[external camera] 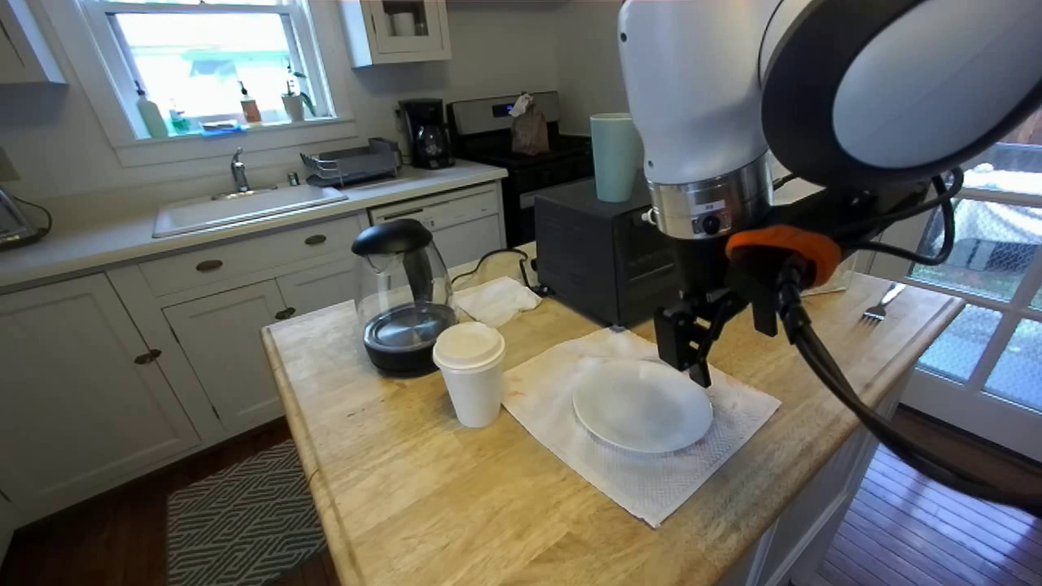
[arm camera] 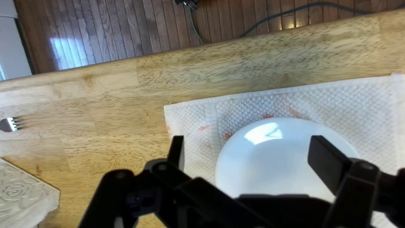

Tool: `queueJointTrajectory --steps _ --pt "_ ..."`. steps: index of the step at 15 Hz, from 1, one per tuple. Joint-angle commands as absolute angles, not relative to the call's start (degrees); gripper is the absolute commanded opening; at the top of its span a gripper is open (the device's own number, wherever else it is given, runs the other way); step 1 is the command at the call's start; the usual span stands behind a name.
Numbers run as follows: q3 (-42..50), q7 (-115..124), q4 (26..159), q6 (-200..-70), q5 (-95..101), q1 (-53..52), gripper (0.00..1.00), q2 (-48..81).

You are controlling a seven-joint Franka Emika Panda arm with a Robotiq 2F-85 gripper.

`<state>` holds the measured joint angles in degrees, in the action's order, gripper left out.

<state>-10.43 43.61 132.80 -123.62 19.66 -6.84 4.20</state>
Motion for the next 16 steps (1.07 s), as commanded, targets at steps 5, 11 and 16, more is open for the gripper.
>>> queueJointTrajectory --steps 5,11,16 --pt "-9.50 55.97 124.73 -119.89 32.71 -13.96 1.00 14.45" --pt "-8.35 59.06 116.02 -112.91 38.09 -19.19 1.00 22.83" --pt "-7.45 59.13 110.06 -110.14 39.08 -21.88 1.00 28.79"
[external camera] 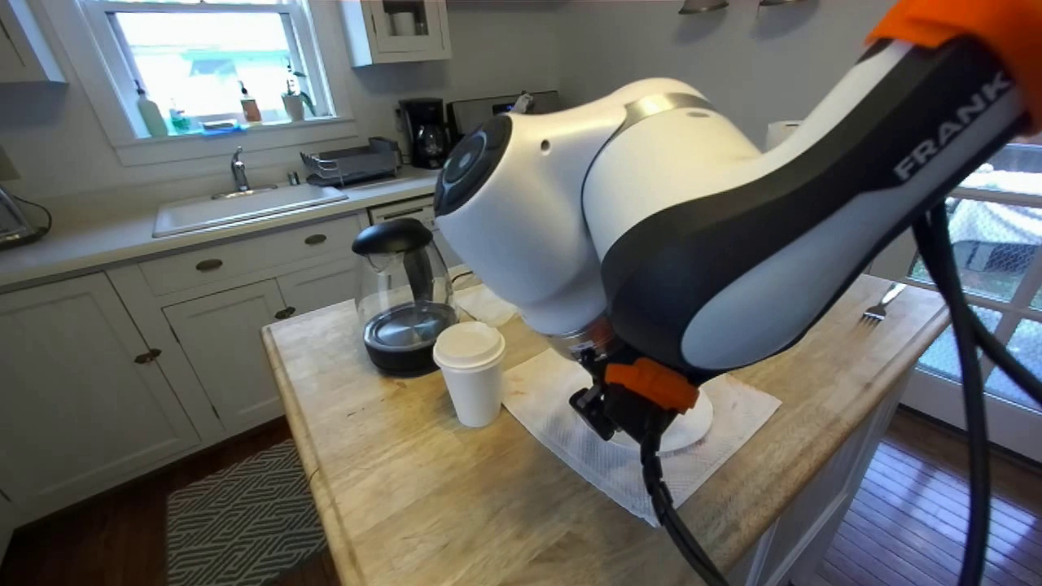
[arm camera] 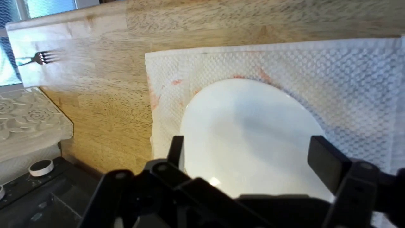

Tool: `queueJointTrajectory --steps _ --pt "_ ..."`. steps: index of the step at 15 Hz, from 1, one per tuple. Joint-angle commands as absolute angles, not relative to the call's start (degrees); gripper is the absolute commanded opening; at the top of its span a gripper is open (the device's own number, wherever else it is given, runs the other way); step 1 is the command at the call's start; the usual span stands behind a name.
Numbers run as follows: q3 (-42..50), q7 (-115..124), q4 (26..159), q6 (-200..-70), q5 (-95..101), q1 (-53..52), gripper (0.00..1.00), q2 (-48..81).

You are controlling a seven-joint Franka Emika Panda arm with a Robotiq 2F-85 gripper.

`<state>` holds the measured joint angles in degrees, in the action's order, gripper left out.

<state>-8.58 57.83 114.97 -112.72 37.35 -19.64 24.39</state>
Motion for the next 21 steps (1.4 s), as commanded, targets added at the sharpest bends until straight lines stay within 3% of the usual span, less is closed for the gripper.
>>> queueJointTrajectory --steps 1,10,21 --pt "-7.23 59.25 109.11 -109.66 39.25 -22.41 1.00 29.71" --pt "-5.37 60.23 102.31 -104.62 42.86 -25.86 1.00 36.52" --pt "-6.32 58.93 101.44 -104.07 41.38 -25.56 1.00 35.97"
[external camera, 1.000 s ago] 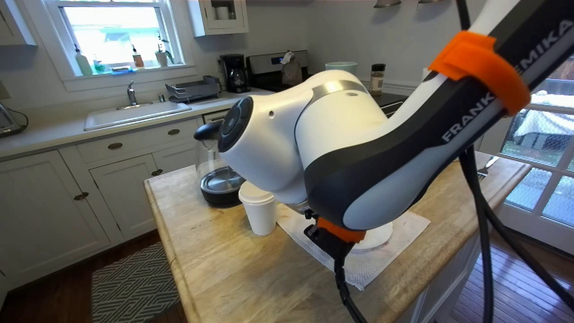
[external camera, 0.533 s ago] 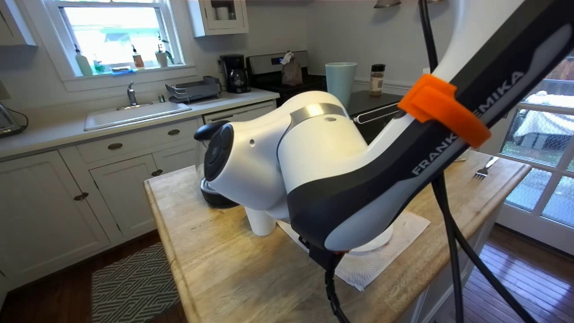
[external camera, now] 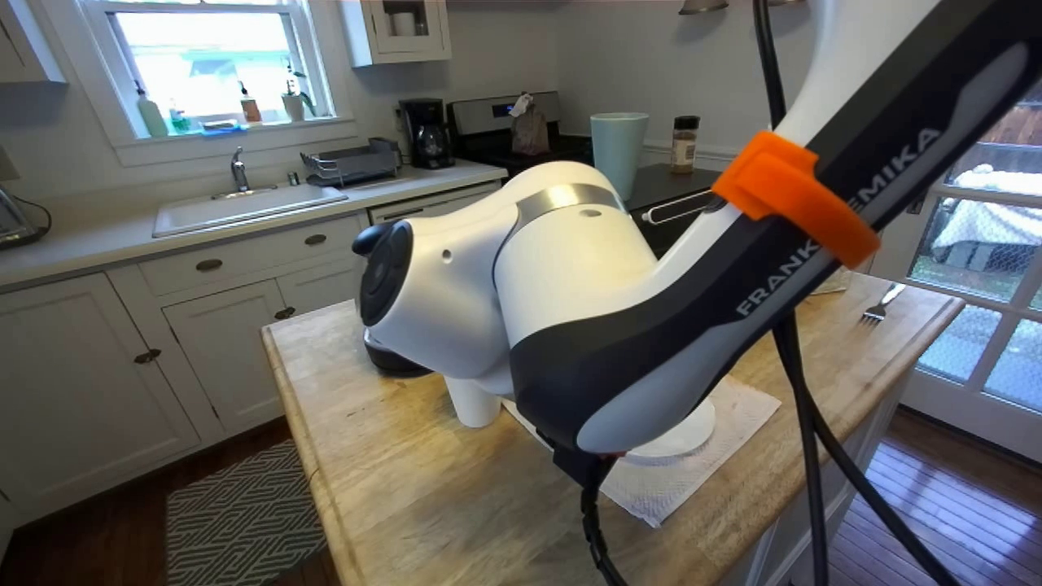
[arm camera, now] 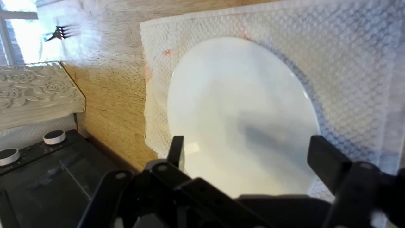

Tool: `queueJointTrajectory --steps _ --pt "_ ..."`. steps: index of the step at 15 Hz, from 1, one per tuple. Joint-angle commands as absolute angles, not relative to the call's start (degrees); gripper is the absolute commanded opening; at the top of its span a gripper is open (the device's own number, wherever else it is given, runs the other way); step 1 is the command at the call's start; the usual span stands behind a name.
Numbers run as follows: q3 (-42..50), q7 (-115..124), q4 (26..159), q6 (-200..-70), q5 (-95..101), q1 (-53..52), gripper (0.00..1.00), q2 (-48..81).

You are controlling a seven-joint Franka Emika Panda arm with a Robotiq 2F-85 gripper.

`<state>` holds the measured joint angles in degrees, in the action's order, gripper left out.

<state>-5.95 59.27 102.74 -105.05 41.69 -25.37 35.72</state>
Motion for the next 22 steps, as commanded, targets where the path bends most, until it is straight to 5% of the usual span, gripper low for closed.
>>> queueJointTrajectory --steps 1,19,20,21,22 --pt "-6.58 58.64 101.27 -104.12 41.01 -25.53 1.00 35.99" --pt "-5.80 57.72 96.33 -101.30 41.45 -26.12 1.00 42.06" --pt "-5.78 57.68 95.98 -100.94 41.50 -26.17 0.95 42.33" --pt "-5.78 57.53 95.65 -100.76 41.50 -26.16 0.73 42.63" --pt "-5.77 57.40 95.40 -100.58 41.47 -26.15 0.71 42.85"
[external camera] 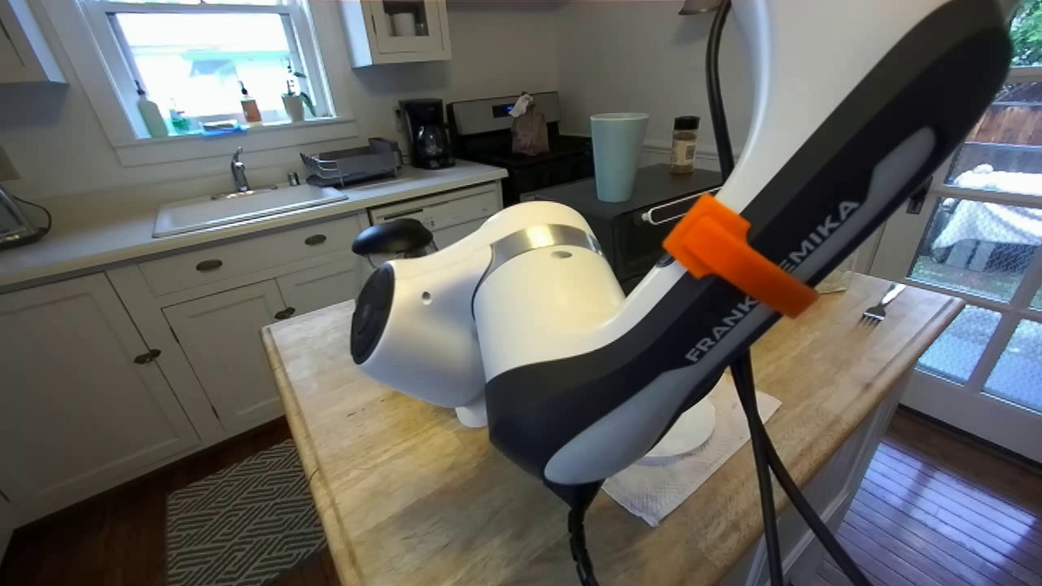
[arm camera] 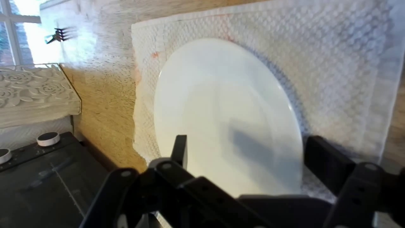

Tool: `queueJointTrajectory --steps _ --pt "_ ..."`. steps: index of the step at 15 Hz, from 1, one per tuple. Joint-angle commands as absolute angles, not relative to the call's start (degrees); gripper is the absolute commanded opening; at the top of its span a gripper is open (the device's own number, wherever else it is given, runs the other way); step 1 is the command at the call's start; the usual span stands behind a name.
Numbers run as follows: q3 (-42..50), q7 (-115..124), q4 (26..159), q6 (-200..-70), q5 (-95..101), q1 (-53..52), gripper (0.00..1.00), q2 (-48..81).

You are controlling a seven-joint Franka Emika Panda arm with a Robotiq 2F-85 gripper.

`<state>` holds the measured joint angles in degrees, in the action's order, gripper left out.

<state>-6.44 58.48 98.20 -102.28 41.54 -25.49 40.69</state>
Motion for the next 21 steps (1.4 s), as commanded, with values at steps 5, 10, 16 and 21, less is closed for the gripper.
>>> queueJointTrajectory --steps 5,10,16,21 --pt "-5.72 56.87 94.19 -100.20 41.25 -26.07 0.38 43.91" --pt "-5.69 56.46 93.37 -100.07 41.16 -26.07 0.07 44.67" --pt "-5.67 55.74 92.66 -98.90 41.23 -26.05 0.02 44.97" --pt "-5.50 56.02 93.02 -97.09 41.49 -26.24 0.01 43.50"
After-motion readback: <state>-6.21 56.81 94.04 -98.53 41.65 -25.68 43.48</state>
